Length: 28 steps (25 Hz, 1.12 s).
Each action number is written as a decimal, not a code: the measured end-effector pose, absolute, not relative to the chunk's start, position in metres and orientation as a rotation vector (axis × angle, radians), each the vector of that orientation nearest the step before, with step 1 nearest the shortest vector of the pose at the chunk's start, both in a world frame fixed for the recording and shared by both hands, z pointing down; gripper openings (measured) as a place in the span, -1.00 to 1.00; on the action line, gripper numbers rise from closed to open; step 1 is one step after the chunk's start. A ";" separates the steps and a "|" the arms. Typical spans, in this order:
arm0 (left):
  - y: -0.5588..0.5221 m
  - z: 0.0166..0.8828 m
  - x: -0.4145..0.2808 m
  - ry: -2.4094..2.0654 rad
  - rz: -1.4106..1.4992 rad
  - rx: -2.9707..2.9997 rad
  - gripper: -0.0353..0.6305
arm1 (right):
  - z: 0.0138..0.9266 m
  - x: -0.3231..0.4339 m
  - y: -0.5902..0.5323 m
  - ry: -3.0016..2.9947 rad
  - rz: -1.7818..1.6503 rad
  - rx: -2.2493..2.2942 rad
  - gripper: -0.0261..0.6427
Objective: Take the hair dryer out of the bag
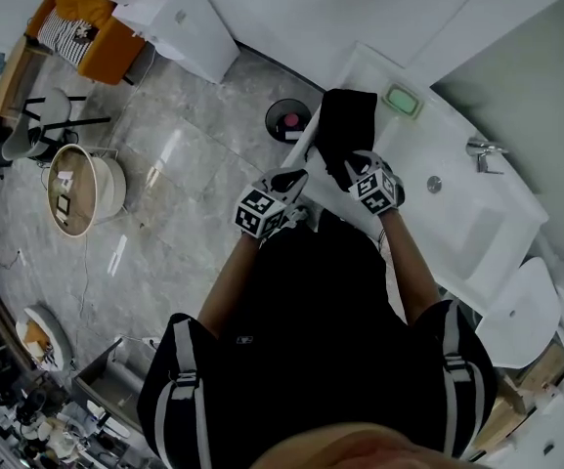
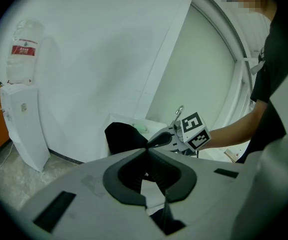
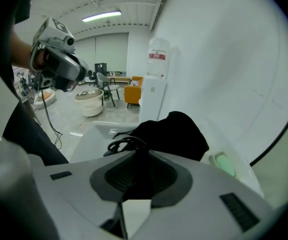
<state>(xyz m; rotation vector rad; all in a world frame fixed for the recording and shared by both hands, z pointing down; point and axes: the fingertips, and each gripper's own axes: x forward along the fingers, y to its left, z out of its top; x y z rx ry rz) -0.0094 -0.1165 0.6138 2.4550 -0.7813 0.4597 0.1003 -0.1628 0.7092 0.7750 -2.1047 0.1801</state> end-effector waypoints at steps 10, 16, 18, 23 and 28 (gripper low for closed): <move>-0.125 0.634 0.024 -0.696 0.515 2.452 -0.83 | 0.712 0.124 -0.203 -2.012 0.072 0.833 -0.32; -0.136 0.644 0.037 -0.665 0.519 2.459 -0.83 | 0.729 0.126 -0.209 -1.892 -0.095 0.699 -0.27; -0.138 0.648 0.040 -0.662 0.517 2.453 -0.83 | 0.740 0.128 -0.211 -1.845 -0.131 0.650 -0.27; -0.139 0.654 0.038 -0.661 0.523 2.450 -0.83 | 0.758 0.130 -0.220 -1.756 -0.184 0.585 -0.28; -0.136 0.661 0.040 -0.652 0.522 2.433 -0.83 | 0.748 0.134 -0.223 -1.839 0.025 0.654 -0.67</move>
